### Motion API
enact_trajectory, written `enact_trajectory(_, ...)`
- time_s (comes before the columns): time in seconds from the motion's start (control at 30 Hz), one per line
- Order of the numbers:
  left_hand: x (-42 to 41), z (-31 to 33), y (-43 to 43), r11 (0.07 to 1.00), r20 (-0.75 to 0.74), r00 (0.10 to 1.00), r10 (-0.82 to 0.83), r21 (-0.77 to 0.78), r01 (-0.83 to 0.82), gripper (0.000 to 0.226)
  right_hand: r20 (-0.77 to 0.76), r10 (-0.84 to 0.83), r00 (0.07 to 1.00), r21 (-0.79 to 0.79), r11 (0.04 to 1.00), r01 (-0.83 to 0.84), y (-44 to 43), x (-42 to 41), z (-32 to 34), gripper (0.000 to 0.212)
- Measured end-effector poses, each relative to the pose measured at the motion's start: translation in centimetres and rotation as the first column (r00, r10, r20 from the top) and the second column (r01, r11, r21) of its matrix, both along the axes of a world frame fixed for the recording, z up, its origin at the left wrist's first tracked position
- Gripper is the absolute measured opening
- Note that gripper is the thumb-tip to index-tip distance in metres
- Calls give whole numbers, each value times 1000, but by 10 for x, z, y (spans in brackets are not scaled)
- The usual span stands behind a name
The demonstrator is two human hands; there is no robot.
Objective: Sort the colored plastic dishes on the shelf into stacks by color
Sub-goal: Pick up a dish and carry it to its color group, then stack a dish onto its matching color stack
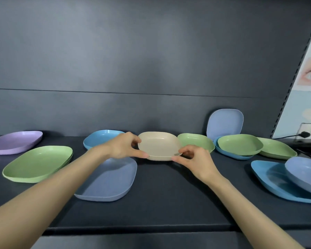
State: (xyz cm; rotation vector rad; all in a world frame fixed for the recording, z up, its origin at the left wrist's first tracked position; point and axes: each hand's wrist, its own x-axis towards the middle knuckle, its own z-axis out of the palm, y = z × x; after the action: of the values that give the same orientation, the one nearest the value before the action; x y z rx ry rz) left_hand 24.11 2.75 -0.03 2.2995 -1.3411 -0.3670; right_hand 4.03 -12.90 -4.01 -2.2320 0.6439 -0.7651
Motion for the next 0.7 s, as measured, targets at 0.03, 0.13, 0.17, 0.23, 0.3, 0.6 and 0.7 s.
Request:
enact_trajectory(0.03,3,-1,-2,1000,-4,1000,-15,16,15,82,-3,-10,1000,-3,1000,10,1,0,-2,44)
enact_trajectory(0.13,10,-4,-8,997,-1,999,-52,61,51,72,-6,-30,1000,-20,999,30,2,-2,-6,41)
enact_trajectory(0.17,12,-6,-10,996,-3,998,-68,65,68,70,-9,-32,999,-26,999,31,2,-2,-7,40)
enact_trajectory(0.23,14,-7,-12,993,-8,996,-90,75,91,68,-11,-28,1000,-33,999,27,3,-1,-10,37)
enact_trajectory(0.3,17,-10,-14,991,-15,994,-109,77,110,60,-8,-25,1000,-43,999,25,3,-1,-12,34)
enact_trajectory(0.6,21,-4,-15,992,25,994,-109,65,108,54,-22,-17,1000,-110,994,15,2,-2,-13,33)
enact_trajectory(0.7,9,6,-21,994,105,988,-112,8,112,62,35,-71,997,-118,990,75,-3,-6,-11,24)
